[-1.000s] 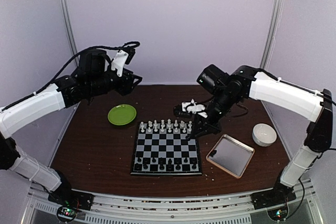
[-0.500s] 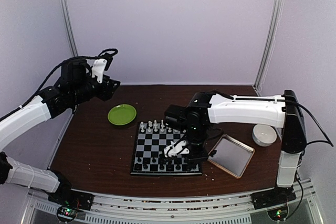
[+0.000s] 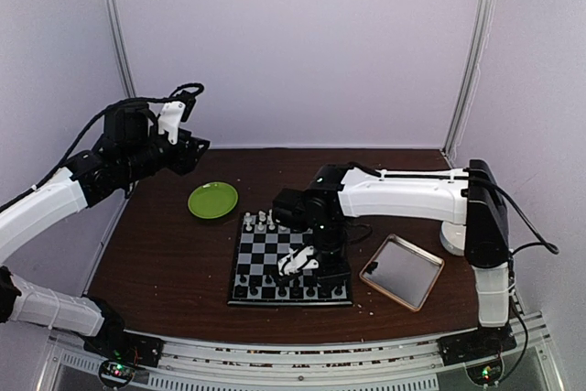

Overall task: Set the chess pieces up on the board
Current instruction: Place the knight at b8.

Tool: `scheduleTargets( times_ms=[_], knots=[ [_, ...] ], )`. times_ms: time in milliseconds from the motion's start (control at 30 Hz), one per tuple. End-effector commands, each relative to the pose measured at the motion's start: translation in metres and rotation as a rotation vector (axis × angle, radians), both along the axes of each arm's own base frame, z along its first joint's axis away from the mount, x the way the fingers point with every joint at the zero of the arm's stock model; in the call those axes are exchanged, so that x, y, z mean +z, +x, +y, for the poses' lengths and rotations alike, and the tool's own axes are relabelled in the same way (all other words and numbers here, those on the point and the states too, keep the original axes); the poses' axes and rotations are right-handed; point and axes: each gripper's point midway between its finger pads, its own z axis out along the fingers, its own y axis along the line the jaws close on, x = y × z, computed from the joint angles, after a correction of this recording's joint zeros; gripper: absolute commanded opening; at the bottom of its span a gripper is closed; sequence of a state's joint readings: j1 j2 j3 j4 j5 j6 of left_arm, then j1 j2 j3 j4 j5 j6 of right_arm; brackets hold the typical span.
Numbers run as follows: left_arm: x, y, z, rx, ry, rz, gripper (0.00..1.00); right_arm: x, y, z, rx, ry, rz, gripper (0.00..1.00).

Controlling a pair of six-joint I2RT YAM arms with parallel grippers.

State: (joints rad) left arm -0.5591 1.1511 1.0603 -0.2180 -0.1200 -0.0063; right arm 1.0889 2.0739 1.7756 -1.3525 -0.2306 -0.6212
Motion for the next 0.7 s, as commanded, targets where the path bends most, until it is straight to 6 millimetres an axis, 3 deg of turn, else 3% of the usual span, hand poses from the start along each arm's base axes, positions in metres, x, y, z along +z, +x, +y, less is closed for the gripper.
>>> scheduleTargets(
  times_ms=[0, 667],
  knots=[
    [0.019, -0.001, -0.001, -0.015, -0.024, -0.06, 0.51, -0.005, 0.003, -0.004, 0.002, -0.047, -0.023, 0.08],
    [0.012, 0.0, -0.01, -0.052, -0.021, -0.037, 0.51, -0.025, 0.012, 0.002, -0.005, -0.086, -0.028, 0.09]
  ],
)
